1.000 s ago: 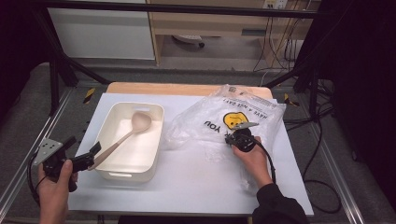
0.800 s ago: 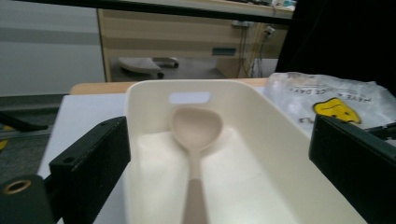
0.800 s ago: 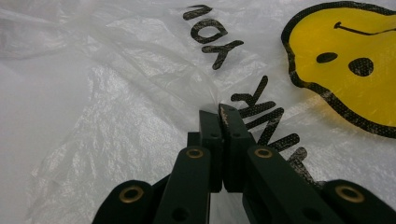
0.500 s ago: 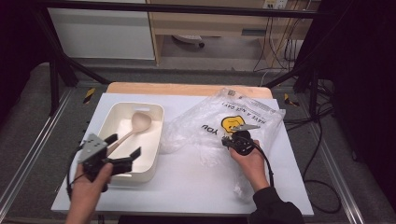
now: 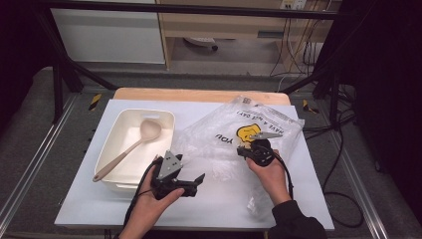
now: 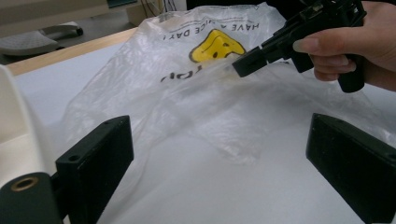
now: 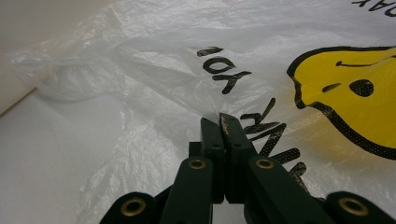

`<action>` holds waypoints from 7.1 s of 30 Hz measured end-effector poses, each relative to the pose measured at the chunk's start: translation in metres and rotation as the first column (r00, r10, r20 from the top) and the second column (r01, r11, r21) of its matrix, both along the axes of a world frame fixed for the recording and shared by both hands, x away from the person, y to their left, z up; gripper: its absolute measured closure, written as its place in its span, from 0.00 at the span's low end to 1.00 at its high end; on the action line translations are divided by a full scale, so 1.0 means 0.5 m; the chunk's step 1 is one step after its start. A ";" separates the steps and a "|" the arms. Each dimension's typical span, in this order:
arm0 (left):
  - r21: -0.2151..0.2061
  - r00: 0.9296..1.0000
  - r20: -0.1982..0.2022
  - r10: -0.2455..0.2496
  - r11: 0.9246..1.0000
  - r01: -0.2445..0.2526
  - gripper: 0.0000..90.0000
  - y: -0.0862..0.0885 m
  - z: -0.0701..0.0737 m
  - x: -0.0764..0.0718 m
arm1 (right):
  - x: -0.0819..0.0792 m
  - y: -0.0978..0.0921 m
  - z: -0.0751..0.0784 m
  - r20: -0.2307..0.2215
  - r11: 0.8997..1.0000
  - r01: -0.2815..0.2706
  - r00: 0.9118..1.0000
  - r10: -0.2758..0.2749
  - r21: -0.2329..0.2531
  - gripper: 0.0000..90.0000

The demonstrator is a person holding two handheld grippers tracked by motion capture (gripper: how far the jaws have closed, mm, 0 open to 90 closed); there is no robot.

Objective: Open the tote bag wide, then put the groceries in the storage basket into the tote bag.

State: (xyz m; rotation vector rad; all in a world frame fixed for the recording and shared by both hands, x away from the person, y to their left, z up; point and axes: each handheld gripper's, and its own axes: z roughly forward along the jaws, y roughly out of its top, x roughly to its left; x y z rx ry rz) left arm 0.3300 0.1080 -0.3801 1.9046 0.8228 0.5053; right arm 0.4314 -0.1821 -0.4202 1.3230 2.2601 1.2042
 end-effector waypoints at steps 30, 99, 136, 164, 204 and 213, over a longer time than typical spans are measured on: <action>0.122 0.978 -0.200 -0.052 0.990 0.077 0.89 -0.168 -0.122 0.130 | -0.017 0.007 0.045 0.016 0.999 -0.001 1.000 0.000 0.038 1.00; 0.180 0.966 -0.222 -0.137 0.967 0.179 1.00 -0.162 -0.106 0.178 | 0.008 -0.014 0.207 0.144 0.989 0.110 0.982 -0.124 0.104 1.00; 0.029 0.996 -0.074 0.042 0.999 -0.040 0.18 0.077 0.130 0.091 | 0.036 0.001 0.169 0.123 0.991 0.081 0.988 -0.094 0.109 1.00; -0.052 0.959 -0.077 0.275 0.959 -0.279 0.10 0.316 0.123 0.094 | 0.028 -0.004 0.133 0.100 0.996 0.068 0.992 -0.074 0.062 1.00; -0.019 0.929 -0.125 0.349 0.935 -0.354 0.15 0.400 0.092 0.087 | 0.022 0.005 0.103 0.066 0.998 0.042 0.997 -0.045 0.041 1.00; 0.051 0.932 -0.137 0.335 0.942 -0.331 0.27 0.407 0.068 0.066 | 0.023 0.000 0.096 0.055 0.998 0.041 0.998 -0.043 0.042 1.00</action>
